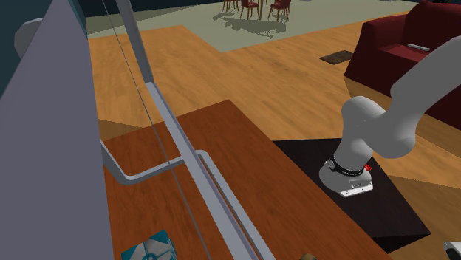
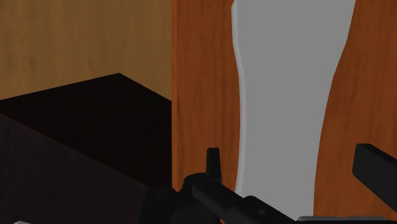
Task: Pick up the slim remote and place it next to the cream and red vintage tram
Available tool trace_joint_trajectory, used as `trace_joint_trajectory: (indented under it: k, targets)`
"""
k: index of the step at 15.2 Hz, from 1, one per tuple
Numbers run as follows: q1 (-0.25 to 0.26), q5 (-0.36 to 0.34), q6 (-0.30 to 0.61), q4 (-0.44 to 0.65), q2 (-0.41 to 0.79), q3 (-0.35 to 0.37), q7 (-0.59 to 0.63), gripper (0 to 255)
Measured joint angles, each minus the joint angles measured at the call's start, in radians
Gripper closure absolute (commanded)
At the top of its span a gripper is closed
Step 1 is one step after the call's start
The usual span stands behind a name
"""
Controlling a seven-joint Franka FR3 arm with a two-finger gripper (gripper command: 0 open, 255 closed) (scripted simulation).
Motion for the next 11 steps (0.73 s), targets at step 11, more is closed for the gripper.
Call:
trace_joint_trajectory:
  k: [11]
  targets:
    - [0.078,-0.012,-0.147,0.058,-0.073,-0.134,-0.006,0]
